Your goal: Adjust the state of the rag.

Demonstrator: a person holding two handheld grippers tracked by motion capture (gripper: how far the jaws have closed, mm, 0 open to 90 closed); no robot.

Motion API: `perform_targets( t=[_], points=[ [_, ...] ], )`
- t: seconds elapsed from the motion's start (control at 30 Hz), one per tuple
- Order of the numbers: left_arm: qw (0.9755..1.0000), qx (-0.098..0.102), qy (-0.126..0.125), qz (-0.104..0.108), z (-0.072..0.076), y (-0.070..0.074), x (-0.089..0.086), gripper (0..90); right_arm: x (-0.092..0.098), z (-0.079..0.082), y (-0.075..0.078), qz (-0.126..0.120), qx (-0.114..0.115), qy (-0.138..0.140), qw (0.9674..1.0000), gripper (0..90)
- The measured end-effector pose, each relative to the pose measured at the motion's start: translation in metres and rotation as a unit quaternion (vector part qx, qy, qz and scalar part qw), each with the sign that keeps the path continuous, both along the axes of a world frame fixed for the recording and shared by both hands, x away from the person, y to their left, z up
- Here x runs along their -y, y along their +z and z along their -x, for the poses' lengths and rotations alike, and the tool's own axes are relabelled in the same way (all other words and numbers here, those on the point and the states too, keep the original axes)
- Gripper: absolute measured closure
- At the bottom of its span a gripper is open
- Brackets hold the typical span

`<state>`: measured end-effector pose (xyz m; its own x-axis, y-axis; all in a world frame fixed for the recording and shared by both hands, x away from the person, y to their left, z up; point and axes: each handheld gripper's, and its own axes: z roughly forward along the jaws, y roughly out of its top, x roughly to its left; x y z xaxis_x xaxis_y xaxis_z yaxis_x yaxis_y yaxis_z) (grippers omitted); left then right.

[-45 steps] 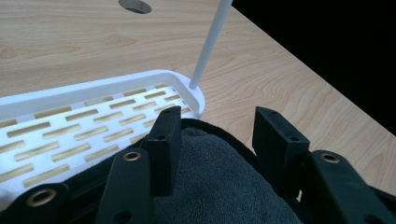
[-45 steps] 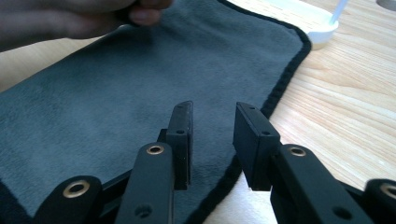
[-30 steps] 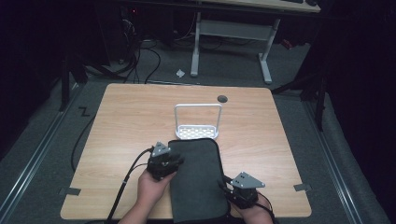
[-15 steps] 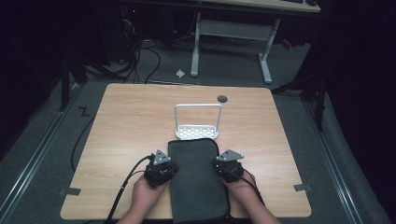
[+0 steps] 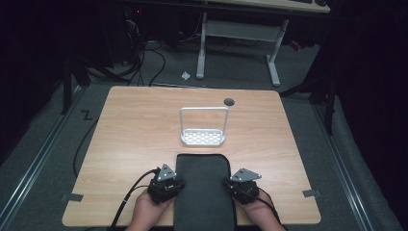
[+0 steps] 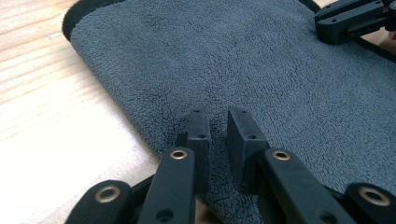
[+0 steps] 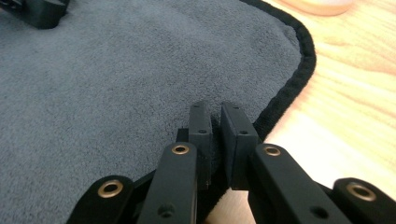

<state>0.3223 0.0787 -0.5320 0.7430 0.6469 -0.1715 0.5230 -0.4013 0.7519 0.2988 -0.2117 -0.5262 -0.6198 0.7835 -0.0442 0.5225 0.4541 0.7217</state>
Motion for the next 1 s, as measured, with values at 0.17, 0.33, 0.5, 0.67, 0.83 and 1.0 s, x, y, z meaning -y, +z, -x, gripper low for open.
perform_targets(
  t=[0.17,0.33,0.5,0.67,0.83,1.0],
  points=[
    [1.0,-0.002,-0.001,0.009,0.0,0.003,-0.001,75.5,0.001,0.002,-0.001,-0.004,-0.001,0.004,1.0,82.8],
    [0.9985,0.012,0.04,0.034,-0.014,0.011,-0.014,73.3,0.003,0.001,-0.001,-0.013,-0.005,0.004,0.9999,82.5],
    [0.995,-0.003,0.085,0.051,-0.042,0.011,-0.019,53.5,0.003,0.0,-0.001,-0.008,-0.003,0.009,0.9999,82.4],
    [0.9922,-0.038,0.107,0.051,-0.066,0.001,-0.007,44.6,0.002,0.0,-0.001,-0.008,-0.001,0.008,0.9999,82.4],
    [0.9934,-0.011,0.112,0.018,-0.067,-0.002,0.003,57.1,0.002,0.0,-0.001,-0.009,-0.001,0.007,0.9999,82.2],
    [0.994,-0.014,0.105,0.029,-0.067,-0.005,0.002,74.6,-0.002,-0.004,-0.001,-0.011,-0.003,0.004,0.9999,81.3]
  ],
)
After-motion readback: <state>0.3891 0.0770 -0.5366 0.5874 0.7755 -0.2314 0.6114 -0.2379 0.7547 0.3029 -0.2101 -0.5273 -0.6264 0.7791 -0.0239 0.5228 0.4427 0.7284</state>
